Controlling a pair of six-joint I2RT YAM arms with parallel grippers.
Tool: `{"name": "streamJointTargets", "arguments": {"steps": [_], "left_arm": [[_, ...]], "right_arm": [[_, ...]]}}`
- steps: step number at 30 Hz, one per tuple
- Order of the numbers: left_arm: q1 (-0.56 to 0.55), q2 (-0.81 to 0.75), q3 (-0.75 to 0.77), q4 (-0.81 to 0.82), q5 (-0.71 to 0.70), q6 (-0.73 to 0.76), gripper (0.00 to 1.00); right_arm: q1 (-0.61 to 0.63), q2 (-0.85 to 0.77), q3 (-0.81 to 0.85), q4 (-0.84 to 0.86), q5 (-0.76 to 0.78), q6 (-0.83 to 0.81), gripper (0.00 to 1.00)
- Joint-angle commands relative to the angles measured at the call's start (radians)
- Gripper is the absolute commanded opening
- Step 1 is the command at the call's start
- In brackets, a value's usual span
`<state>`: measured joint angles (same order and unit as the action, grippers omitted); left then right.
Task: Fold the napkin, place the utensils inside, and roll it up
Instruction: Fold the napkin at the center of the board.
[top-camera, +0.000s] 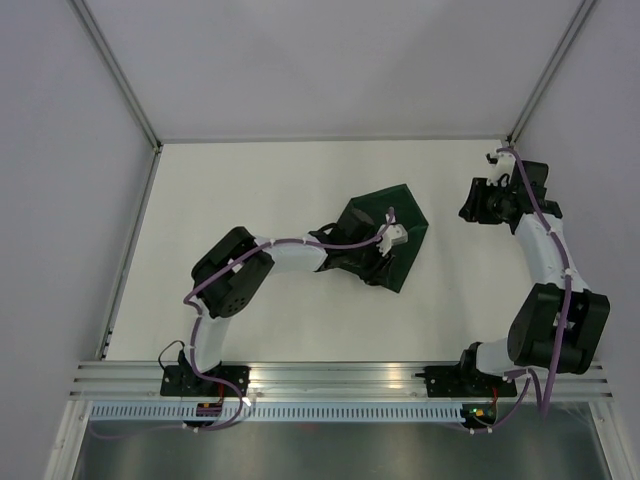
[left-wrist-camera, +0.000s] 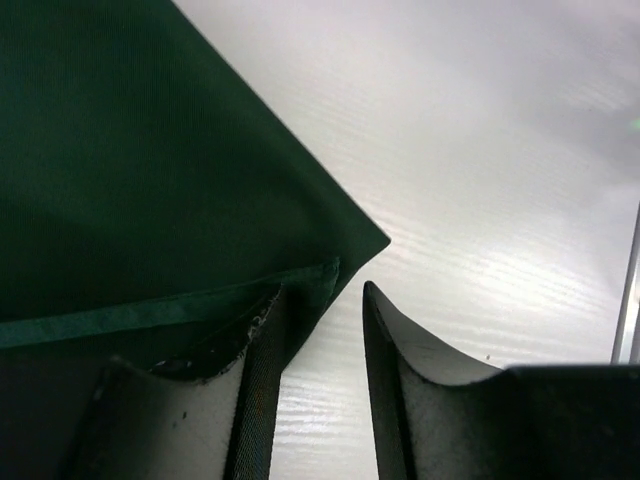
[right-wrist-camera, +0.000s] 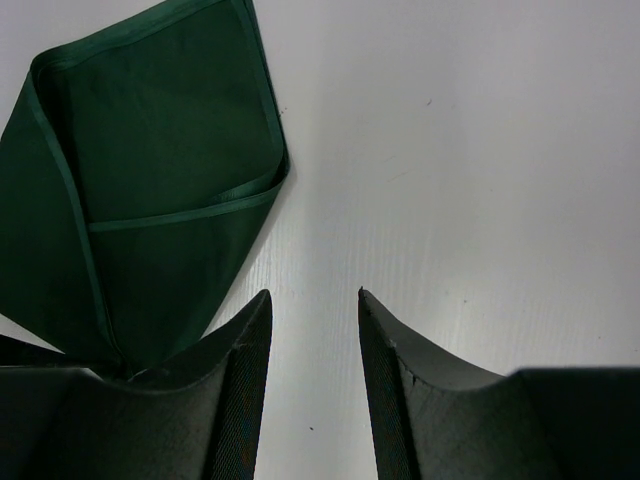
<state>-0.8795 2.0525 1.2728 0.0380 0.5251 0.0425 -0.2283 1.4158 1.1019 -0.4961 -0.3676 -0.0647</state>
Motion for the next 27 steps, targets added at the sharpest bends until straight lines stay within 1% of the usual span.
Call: {"name": "streamJointTargets", "arguments": {"steps": [1, 6, 9, 10, 12, 13, 14, 16, 17, 18, 19, 20, 23, 25, 27], "left_arm": [[-0.009, -0.011, 0.062, 0.063, 0.021, -0.069, 0.43], [-0.006, -0.049, 0.112, 0.083, 0.013, -0.110, 0.45], [0.004, -0.095, 0.122, 0.080, -0.075, -0.127, 0.46], [0.008, -0.127, 0.120, 0.076, -0.168, -0.134, 0.46], [0.040, -0.164, 0.103, 0.063, -0.261, -0.171, 0.46], [0.057, -0.181, 0.094, 0.054, -0.357, -0.190, 0.46], [0.074, -0.218, 0.086, 0.040, -0.416, -0.229, 0.46], [0.138, -0.242, 0.065, -0.018, -0.524, -0.269, 0.44], [0.164, -0.256, 0.057, -0.032, -0.572, -0.312, 0.41], [0.216, -0.262, 0.034, -0.073, -0.595, -0.331, 0.40], [0.244, -0.264, 0.024, -0.081, -0.596, -0.348, 0.40], [0.288, -0.262, 0.008, -0.087, -0.593, -0.372, 0.36], [0.344, -0.220, 0.016, -0.122, -0.593, -0.385, 0.30], [0.358, -0.172, 0.023, -0.139, -0.593, -0.391, 0.28], [0.373, -0.132, 0.062, -0.167, -0.580, -0.401, 0.23]], "right_arm": [[0.026, 0.023, 0.032, -0.018, 0.010, -0.014, 0.46], [0.043, 0.067, 0.042, -0.032, 0.013, -0.021, 0.46], [0.052, 0.090, 0.049, -0.044, 0.009, -0.026, 0.47], [0.055, 0.097, 0.052, -0.048, 0.006, -0.026, 0.47], [0.061, 0.112, 0.055, -0.056, -0.002, -0.030, 0.47], [0.066, 0.123, 0.058, -0.061, -0.007, -0.032, 0.46], [0.070, 0.129, 0.059, -0.068, -0.010, -0.037, 0.47], [0.084, 0.143, 0.065, -0.079, -0.017, -0.038, 0.47], [0.090, 0.156, 0.069, -0.087, -0.021, -0.040, 0.47], [0.095, 0.161, 0.070, -0.087, -0.024, -0.040, 0.47], [0.109, 0.172, 0.070, -0.090, -0.022, -0.041, 0.47], [0.115, 0.176, 0.070, -0.090, -0.021, -0.041, 0.45], [0.139, 0.195, 0.072, -0.091, -0.004, -0.040, 0.43], [0.156, 0.213, 0.070, -0.090, 0.004, -0.040, 0.41], [0.168, 0.232, 0.073, -0.093, 0.010, -0.040, 0.39]]}}
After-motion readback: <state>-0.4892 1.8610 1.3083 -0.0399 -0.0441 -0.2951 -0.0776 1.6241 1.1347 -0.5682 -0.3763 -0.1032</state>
